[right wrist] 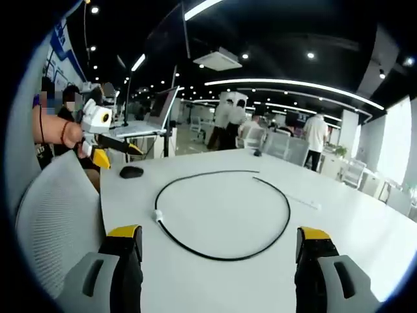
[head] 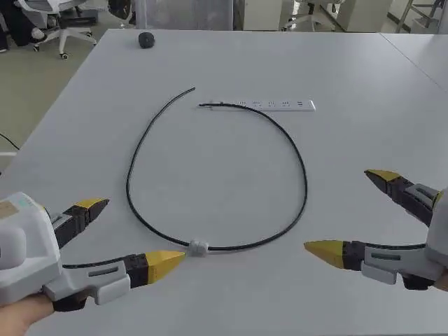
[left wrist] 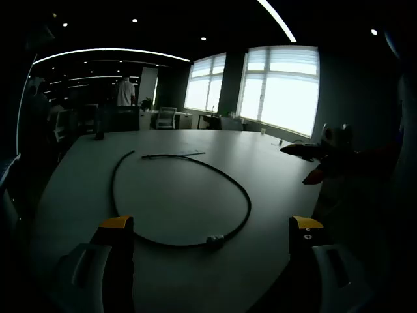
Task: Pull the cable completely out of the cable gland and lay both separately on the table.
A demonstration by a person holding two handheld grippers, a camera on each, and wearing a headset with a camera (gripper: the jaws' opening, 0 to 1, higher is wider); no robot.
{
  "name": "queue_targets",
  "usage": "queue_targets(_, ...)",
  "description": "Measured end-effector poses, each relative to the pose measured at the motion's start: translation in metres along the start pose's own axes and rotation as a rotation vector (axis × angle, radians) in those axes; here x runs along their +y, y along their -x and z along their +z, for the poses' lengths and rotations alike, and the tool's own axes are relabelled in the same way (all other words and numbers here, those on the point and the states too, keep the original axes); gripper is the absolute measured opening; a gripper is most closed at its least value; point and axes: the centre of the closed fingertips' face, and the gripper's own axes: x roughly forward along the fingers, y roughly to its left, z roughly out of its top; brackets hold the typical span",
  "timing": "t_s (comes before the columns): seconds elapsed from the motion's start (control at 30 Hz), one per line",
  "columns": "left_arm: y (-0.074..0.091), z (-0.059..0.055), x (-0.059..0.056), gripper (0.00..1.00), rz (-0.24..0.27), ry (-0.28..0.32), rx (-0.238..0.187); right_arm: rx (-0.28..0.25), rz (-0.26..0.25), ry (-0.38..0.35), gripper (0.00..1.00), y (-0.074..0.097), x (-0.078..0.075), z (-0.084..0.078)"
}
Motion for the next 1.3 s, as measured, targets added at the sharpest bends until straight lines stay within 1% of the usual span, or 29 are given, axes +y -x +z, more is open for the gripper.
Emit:
queue_targets(0.2, 0.0006, -0.0013, 0.0007, 1.0, 0.0, 0.001, 0.004, 0.008, 0.003, 0.003, 0.98, -0.0011, 0.0012, -0.0032)
queue_targets(0.5, -0.0001, -0.0007, 0.0007, 0.99, -0.002, 0.001, 0.0, 0.008, 0.008, 0.001, 0.98, -0.0026, 0.0015, -0.0024)
queue_targets(0.93, -0.0015, -0.0052, 0.0005, 0.99, -0.003, 0.008, 0.011, 0.012, 0.02, 0.004, 0.97, -0.0058, 0.0037, -0.0026)
queue_targets(1.1, -0.0023, -0.0038, 0.0003, 0.99, -0.007, 0.003, 0.012, 0.017, 0.022, 0.005, 0.96, -0.0073, 0.0018, -0.004)
queue_targets(1.2, -0.0027, -0.0008, 0.002, 0.99, -0.007, -0.001, 0.006, 0.023, 0.027, 0.008, 0.96, -0.0082, 0.0018, -0.0054)
queue_targets(1.3, -0.0039, 0.0, 0.0039, 0.99, -0.008, -0.006, 0.011, 0.027, 0.033, 0.013, 0.95, -0.0096, 0.0023, -0.0059)
